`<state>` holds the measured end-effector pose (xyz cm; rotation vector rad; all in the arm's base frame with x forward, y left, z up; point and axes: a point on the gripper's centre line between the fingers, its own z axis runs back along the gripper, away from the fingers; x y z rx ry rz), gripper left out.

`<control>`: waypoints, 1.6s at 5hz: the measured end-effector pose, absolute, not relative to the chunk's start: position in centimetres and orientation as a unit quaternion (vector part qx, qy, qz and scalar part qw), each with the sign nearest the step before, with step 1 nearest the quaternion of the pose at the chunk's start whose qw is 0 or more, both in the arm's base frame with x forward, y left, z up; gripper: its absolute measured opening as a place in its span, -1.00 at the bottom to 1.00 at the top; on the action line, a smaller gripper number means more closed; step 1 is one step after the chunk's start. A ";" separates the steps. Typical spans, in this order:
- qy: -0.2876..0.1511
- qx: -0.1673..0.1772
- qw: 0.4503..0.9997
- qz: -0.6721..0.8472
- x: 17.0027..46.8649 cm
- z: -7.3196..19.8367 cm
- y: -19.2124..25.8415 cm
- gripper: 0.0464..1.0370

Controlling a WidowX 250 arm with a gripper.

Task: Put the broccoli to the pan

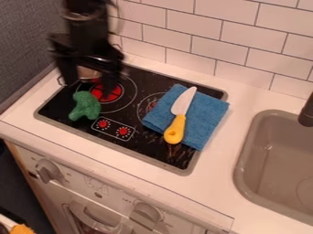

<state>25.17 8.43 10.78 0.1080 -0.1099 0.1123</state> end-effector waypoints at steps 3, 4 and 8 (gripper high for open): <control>-0.030 0.047 0.991 0.122 26.3 6.5 11.4 0.93; -0.020 0.050 0.989 0.141 26.9 5.2 12.0 0.93; 0.012 0.053 0.976 0.211 28.0 1.9 13.2 0.81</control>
